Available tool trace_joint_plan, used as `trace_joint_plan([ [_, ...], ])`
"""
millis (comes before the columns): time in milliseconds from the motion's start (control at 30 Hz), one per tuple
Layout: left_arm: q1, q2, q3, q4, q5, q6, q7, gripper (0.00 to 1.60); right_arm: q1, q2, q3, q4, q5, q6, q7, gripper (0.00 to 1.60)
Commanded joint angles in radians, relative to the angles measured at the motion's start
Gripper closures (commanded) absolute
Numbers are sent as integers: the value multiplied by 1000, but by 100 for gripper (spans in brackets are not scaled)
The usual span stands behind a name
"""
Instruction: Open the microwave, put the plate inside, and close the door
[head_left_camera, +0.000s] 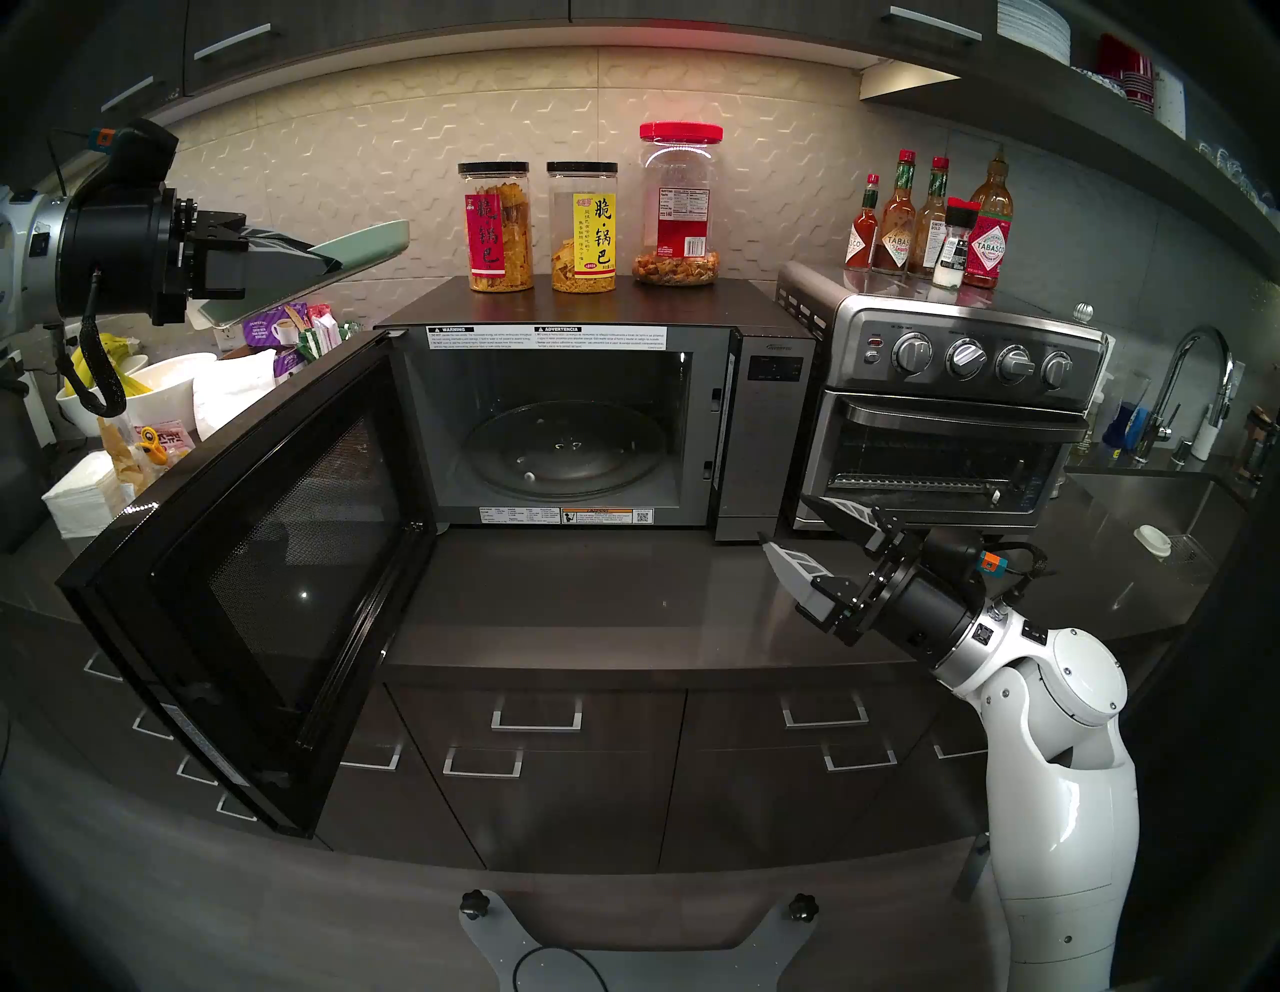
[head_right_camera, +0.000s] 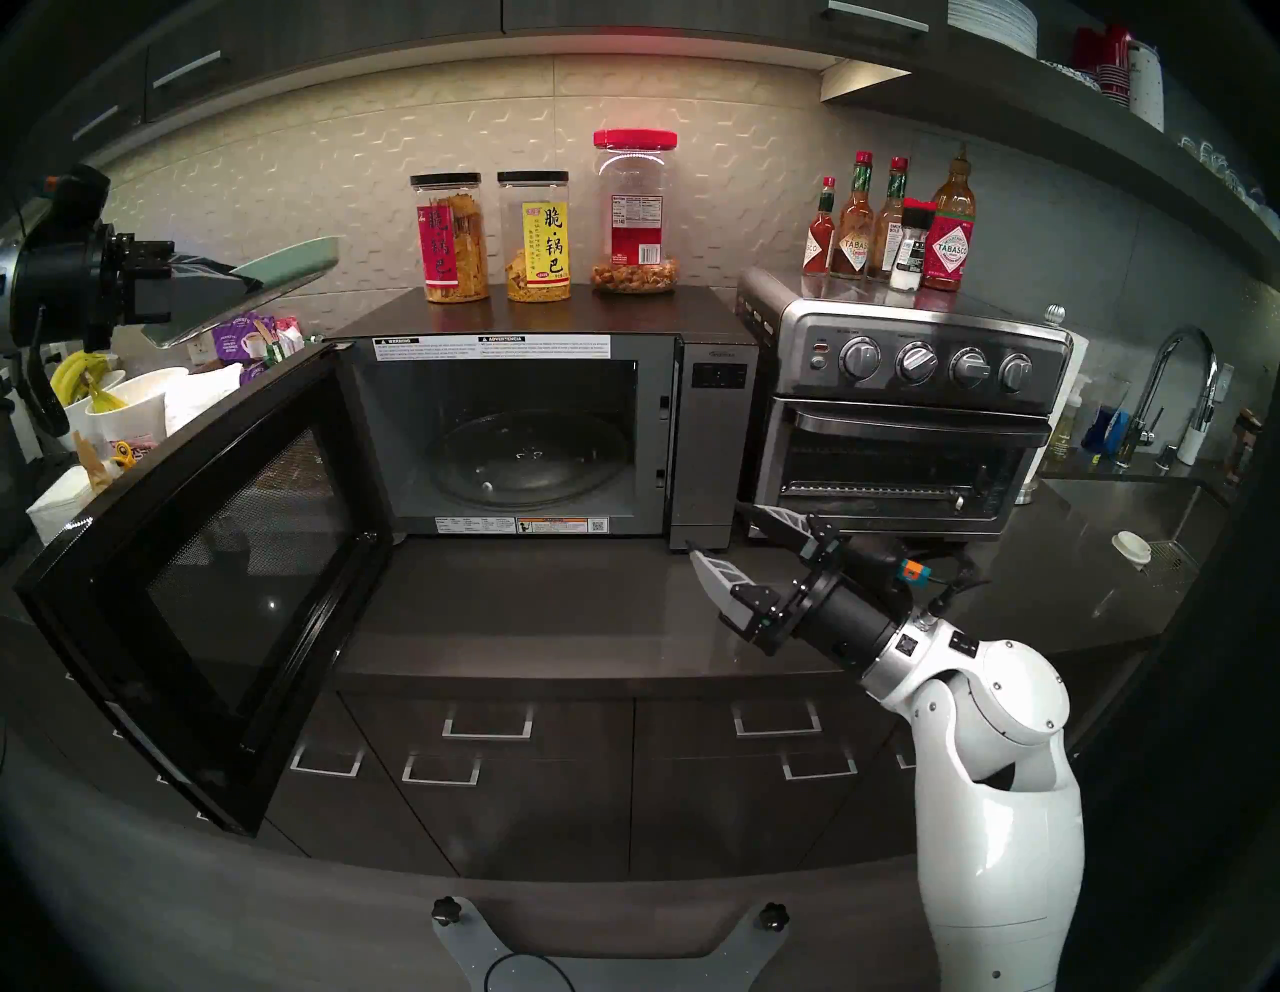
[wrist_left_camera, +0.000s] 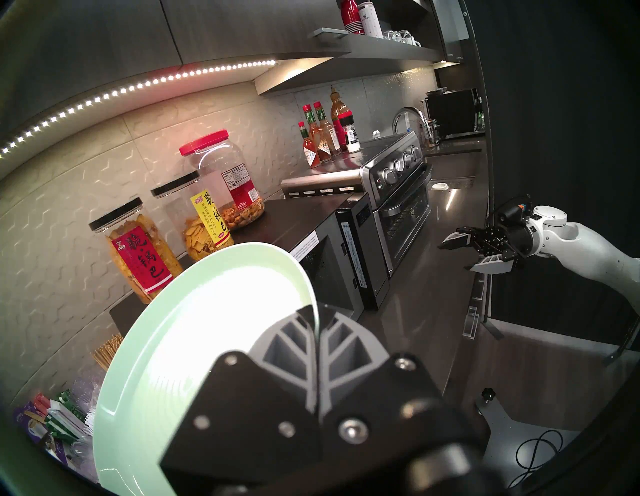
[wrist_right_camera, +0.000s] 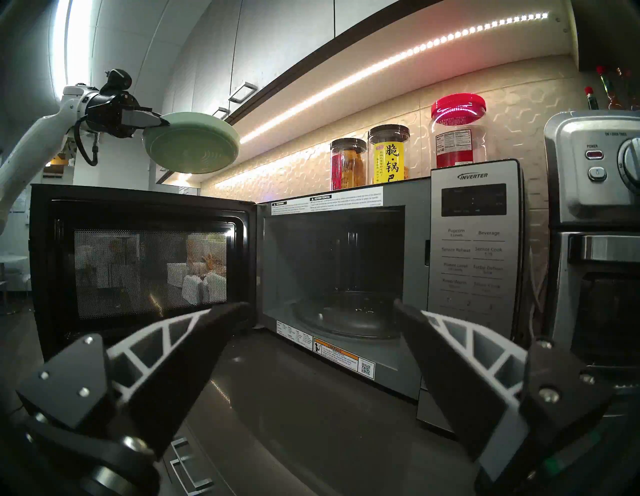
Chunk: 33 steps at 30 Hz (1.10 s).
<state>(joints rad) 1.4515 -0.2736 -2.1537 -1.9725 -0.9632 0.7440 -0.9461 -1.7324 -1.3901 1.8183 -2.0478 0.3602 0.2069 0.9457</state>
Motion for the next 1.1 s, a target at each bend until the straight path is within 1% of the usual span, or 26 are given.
trace_joint_plan([
  [0, -7, 0, -13, -2, 2, 1, -2, 160, 9, 0, 3, -20, 5, -2, 2, 0],
  [433, -3, -9, -26, -3, 9, 7, -9, 160, 9, 0, 3, -20, 5, -2, 2, 0],
  [567, -11, -5, -23, -5, 0, 11, -3, 160, 9, 0, 3, -20, 5, -2, 2, 0],
  [800, -35, 18, 18, -22, -42, 7, 28, 160, 9, -1, 3, -20, 5, -2, 2, 0],
  [1067, -82, 56, 95, -47, -110, -19, 74, 160, 9, -1, 3, -20, 5, -2, 2, 0],
])
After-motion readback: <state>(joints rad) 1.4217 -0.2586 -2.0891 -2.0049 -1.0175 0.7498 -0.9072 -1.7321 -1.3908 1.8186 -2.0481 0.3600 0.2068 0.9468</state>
